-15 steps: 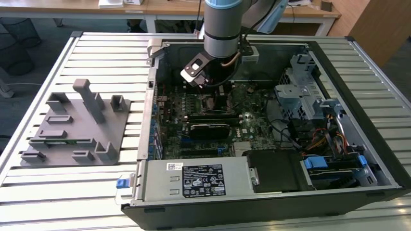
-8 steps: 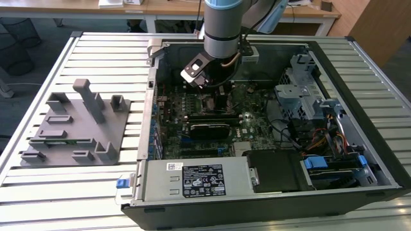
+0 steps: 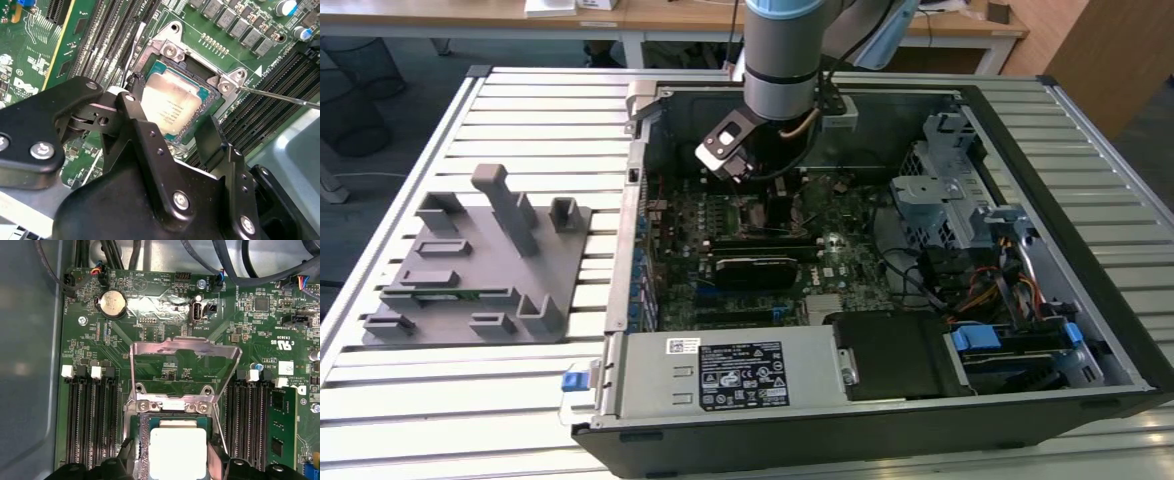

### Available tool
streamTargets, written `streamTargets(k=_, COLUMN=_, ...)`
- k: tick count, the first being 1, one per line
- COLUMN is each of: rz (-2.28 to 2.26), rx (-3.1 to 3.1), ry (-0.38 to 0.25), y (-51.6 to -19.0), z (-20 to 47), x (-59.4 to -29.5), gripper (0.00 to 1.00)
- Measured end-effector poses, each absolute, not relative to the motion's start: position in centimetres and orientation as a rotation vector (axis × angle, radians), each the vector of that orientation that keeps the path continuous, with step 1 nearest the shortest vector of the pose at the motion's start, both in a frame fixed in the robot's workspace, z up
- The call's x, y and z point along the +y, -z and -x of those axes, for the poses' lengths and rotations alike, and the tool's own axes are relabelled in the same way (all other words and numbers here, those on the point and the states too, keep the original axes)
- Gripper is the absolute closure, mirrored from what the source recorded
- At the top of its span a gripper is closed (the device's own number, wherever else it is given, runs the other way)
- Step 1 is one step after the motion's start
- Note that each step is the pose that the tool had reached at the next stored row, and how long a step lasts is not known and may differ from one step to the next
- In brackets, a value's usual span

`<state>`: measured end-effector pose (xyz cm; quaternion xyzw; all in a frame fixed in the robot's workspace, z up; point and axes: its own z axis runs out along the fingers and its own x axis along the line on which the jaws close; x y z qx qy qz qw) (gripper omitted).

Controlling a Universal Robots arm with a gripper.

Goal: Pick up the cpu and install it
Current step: 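Place the cpu into insertion slot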

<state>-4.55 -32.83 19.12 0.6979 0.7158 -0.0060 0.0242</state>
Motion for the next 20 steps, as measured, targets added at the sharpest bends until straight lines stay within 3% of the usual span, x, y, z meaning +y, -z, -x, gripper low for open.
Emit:
streamTargets(k=2, rz=-2.163, rx=2.218, ry=0.011, y=-19.12, z=4.54, x=-32.81, gripper=0.34)
streamTargets(k=5, rz=-2.17, rx=2.221, ry=0.0, y=-19.13, z=4.54, x=-32.81, gripper=0.46)
streamTargets(k=20, rz=-2.18, rx=2.218, ry=-0.007, y=-19.65, z=4.49, x=-32.93, gripper=0.46)
